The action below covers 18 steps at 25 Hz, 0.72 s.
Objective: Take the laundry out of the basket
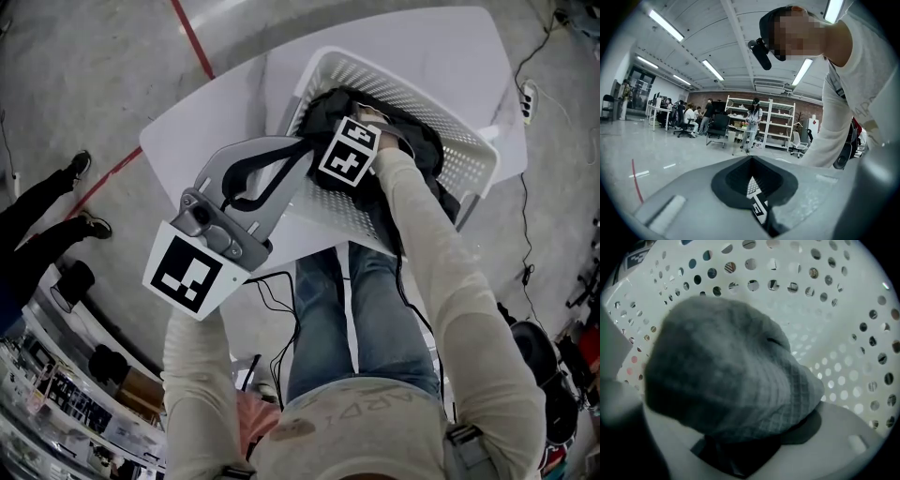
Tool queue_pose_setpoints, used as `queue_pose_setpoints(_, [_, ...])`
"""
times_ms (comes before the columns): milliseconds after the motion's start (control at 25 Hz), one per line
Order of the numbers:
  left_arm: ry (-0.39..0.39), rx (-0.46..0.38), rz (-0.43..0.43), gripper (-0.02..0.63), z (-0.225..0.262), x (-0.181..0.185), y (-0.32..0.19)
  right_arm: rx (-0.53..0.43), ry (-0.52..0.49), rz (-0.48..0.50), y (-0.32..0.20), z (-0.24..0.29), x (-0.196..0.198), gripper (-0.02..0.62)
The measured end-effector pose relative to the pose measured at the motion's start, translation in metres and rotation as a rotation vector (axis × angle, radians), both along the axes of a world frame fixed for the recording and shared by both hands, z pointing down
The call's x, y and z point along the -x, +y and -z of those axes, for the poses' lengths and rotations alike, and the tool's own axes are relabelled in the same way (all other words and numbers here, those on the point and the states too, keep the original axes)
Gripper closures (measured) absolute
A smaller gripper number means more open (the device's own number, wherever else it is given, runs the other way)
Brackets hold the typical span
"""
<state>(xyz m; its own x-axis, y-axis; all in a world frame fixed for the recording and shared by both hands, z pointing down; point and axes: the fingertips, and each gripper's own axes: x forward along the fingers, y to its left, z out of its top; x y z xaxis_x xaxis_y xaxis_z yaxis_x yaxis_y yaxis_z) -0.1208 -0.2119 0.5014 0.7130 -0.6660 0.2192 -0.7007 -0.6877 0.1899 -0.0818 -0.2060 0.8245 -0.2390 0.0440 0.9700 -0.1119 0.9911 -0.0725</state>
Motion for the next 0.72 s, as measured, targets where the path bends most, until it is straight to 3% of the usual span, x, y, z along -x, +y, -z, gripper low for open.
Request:
queue_pose_setpoints(120, [0.006,-0.006,0.011,0.606,0.001,0.002,0.000,-0.014,-0.004,0.011,0.007,0.003,0.003,0.279])
queue_pose_setpoints(280, [0.004,-0.010,0.011,0.606,0.007,0.000,0.000,-0.019,-0.038,-0.032,0.007,0.011,0.000,0.370])
queue_pose_setpoints(440, [-0.007,-0.015,0.007,0.606,0.015,0.001,0.001,-0.031,-0.127,-0.086,-0.001,0.041,-0.003,0.391])
queue_pose_setpoints(720, [-0.003,-0.075,0.002,0.606,0.068,-0.006,0.003,-0.067,-0.416,-0.297,-0.015,0.165,-0.003,0.394])
